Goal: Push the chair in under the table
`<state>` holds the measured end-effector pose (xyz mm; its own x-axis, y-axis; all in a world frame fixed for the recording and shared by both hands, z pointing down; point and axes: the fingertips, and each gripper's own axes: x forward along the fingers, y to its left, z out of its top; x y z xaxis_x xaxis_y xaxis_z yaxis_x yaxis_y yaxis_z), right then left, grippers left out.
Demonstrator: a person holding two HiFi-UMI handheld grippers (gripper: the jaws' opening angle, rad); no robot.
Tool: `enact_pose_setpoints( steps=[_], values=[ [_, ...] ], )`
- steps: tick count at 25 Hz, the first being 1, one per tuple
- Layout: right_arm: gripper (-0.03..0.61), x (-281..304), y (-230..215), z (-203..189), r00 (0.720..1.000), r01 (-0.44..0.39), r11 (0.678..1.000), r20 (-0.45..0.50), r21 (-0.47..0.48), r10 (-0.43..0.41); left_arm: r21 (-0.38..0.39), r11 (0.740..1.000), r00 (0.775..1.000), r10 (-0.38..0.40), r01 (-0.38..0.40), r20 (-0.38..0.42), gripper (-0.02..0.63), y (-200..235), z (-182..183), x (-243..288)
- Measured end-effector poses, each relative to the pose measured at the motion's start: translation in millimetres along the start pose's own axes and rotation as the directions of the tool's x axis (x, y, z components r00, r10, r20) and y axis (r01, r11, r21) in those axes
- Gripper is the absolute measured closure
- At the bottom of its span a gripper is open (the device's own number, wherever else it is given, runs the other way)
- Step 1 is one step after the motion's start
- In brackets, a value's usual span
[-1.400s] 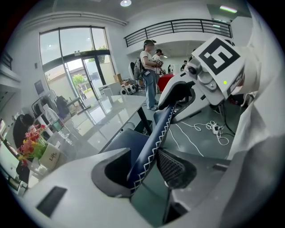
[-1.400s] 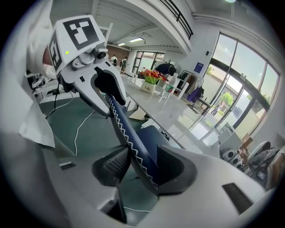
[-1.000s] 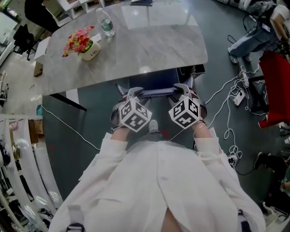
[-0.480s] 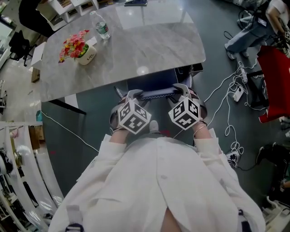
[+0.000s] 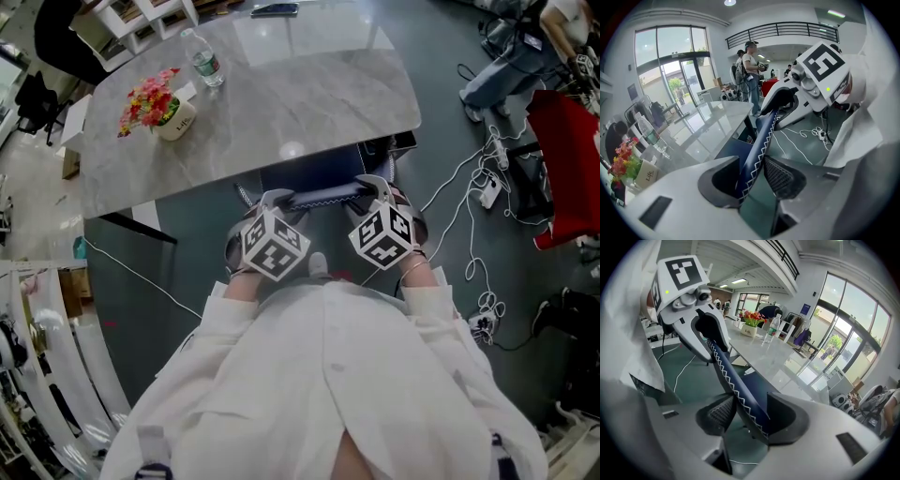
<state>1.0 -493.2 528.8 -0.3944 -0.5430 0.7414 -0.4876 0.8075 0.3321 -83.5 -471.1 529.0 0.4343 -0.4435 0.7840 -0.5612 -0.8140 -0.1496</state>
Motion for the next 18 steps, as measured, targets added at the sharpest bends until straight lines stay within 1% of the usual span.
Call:
enact_pose_setpoints(
  steps=[7, 13, 15, 18],
  values=[
    [0.379, -1.4, 3.1, -1.1, 1.000, -0.012, 1.000, 0.007, 0.002, 0.012, -0.025, 0.999, 0.999, -0.025, 0.026, 0.022, 0.446, -2.2, -0.2, -1.8],
    [0.380, -2.9, 6.4, -1.0, 1.000, -0.002, 1.000, 0.025, -0.023, 0.003, -0.078, 0.997, 0.999, -0.018, 0.020, 0.033, 0.445, -2.6, 0.1, -2.4],
    [0.380, -6.1, 6.8, -1.6, 1.000, -0.013, 0.999, 0.018, -0.034, 0.013, -0.095, 0.995, 0.998, -0.028, 0.033, 0.051, 0.445, -5.1, 3.9, -4.7],
    [0.380, -15.6, 5.4, 1.0, 1.000, -0.019, 0.999, 0.022, -0.047, 0.020, -0.141, 0.989, 0.994, -0.038, 0.052, 0.099, 0.445, -5.3, 11.4, -11.1]
  ],
)
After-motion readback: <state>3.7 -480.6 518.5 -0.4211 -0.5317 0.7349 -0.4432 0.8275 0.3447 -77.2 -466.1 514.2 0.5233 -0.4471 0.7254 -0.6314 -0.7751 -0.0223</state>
